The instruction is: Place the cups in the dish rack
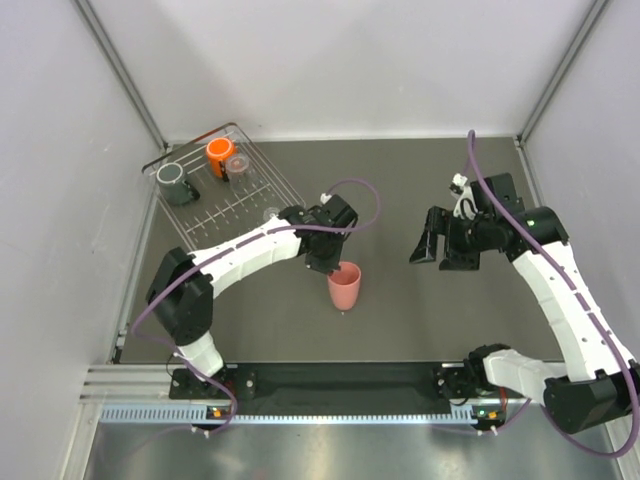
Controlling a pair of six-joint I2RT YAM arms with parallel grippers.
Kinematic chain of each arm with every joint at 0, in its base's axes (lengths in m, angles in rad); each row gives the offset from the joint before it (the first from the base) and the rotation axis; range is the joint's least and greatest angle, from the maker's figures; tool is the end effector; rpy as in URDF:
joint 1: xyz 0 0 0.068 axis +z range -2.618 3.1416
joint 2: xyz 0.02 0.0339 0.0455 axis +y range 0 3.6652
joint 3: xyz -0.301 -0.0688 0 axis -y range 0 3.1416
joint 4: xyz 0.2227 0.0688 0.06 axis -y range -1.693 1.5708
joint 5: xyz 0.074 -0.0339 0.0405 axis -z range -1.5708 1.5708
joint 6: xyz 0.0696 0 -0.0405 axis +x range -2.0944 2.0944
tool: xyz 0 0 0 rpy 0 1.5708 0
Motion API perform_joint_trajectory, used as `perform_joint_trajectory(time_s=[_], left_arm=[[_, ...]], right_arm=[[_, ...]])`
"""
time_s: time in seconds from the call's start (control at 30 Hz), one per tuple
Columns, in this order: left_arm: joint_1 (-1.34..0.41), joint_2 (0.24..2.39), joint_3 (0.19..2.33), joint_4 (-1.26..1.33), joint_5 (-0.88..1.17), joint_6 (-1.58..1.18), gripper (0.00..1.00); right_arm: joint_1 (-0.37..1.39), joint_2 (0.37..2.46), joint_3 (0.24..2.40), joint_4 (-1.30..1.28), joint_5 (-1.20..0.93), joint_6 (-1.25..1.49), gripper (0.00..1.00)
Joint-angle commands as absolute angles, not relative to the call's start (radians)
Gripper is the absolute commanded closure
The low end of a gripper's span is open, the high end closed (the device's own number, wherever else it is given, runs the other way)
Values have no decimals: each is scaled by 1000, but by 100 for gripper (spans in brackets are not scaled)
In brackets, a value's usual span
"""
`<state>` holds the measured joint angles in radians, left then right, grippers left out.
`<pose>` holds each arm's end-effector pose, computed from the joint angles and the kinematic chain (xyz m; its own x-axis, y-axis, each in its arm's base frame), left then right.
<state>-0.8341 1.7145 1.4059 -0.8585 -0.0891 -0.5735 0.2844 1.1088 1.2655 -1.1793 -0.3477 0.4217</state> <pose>0.2396 -0.2549 0.2691 -0.9065 0.1950 -0.3744 0.2648 0.9534 -0.1444 0.1557 0.0702 0.3580 -0.9252 0.1305 -0.3565 -0.0609 0.8759 0.4786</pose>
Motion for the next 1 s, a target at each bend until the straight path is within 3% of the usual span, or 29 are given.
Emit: perform_joint_trajectory(time_s=[0.0, 0.23, 0.77, 0.83, 0.87, 0.93, 0.97], left_arm=[[-848, 1640, 1322, -697, -151, -537, 100], [-867, 1611, 1203, -586, -225, -517, 100], [-954, 1620, 1204, -615, -488, -529, 100], [-965, 1627, 1204, -611, -494, -525, 88], [-966, 1632, 1204, -612, -494, -525, 76], [-966, 1640, 1204, -620, -494, -526, 70], [-966, 1641, 1206, -627, -497, -528, 62]], right_arm=[[305, 1069, 1240, -1138, -351, 445, 22], [344, 1055, 1230, -1117, -357, 488, 23], [385, 1060, 1198, -1058, -364, 520, 22], [391, 1061, 1193, -1048, -365, 525, 22], [394, 1063, 1189, -1043, -365, 526, 22], [402, 1066, 1184, -1031, -365, 534, 22], [405, 1068, 1180, -1028, -364, 537, 22]])
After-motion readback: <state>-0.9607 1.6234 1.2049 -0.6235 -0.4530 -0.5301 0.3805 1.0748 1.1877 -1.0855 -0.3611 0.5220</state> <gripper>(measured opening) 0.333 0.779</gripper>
